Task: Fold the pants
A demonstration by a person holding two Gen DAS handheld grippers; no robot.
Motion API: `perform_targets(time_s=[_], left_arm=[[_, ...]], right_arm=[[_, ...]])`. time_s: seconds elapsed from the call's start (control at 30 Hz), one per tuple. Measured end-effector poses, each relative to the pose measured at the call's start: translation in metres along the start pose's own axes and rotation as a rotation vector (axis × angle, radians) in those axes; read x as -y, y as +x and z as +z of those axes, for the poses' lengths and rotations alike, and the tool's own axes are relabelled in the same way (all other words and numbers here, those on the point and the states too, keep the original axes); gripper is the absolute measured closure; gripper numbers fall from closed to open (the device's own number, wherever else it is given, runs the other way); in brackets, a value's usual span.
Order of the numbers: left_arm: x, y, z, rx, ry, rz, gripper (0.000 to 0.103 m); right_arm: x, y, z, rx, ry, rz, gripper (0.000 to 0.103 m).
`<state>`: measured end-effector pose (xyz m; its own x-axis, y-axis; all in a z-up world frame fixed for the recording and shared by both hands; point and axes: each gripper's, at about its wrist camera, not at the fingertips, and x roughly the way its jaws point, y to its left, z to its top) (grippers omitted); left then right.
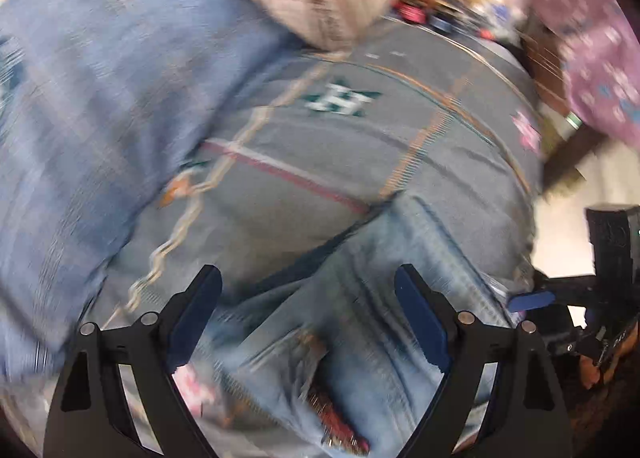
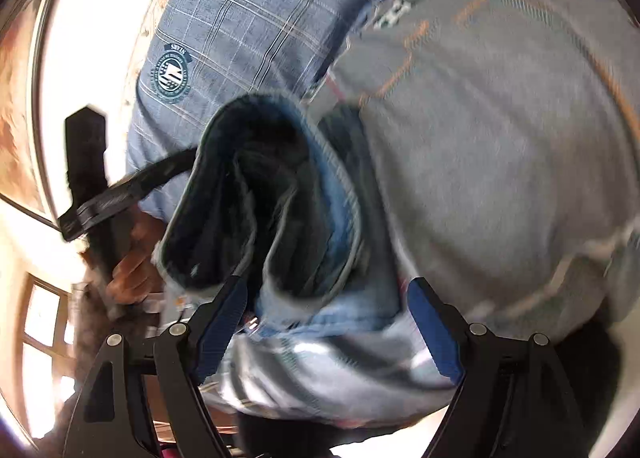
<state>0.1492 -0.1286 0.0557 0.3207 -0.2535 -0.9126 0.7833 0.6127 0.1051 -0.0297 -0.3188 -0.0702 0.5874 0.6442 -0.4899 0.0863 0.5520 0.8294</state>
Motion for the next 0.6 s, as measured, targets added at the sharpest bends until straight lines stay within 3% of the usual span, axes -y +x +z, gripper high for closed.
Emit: perform_targets(time_s=[0.1, 0.2, 0.27, 0.37, 0.4, 0.43, 0.47, 0.57, 0.6], left_arm=[[0.007, 0.028, 0.008, -0.062, 0.043, -0.073, 0.014], [0.018, 0.064, 0.009, -0.134, 0.068, -0.065, 0.014], [0.025, 0.084, 0.006, -0.166, 0.072, -0.054, 0.014], [0.026, 0.088, 0.001, -0.129, 0.022, -0.089, 0.014], [0.027, 0.087, 0.000, -0.117, 0.013, -0.090, 0.024], [0.029, 0.084, 0.000, -0.106, 0.011, -0.094, 0.033], [0.032, 0.080, -0.001, -0.098, 0.014, -0.106, 0.044], [0.045, 0.060, -0.001, -0.044, 0.049, -0.045, 0.065], [0.046, 0.052, 0.000, -0.024, 0.045, -0.048, 0.066]], right_arm=[[-0.002, 0.007, -0.007, -0.009, 0.007, 0.044, 0.019], [-0.013, 0.010, -0.004, 0.030, -0.039, 0.039, 0.019], [-0.019, 0.015, 0.000, 0.042, -0.061, 0.034, 0.026], [-0.023, 0.030, 0.003, -0.005, -0.077, -0.019, 0.036], [-0.024, 0.032, 0.002, -0.002, -0.086, -0.042, 0.041], [-0.024, 0.033, 0.002, -0.004, -0.094, -0.049, 0.056], [-0.024, 0.034, 0.003, -0.002, -0.103, -0.042, 0.079], [-0.039, 0.031, 0.004, 0.006, -0.179, -0.016, 0.089], [-0.051, 0.025, 0.006, 0.028, -0.236, 0.000, 0.089]])
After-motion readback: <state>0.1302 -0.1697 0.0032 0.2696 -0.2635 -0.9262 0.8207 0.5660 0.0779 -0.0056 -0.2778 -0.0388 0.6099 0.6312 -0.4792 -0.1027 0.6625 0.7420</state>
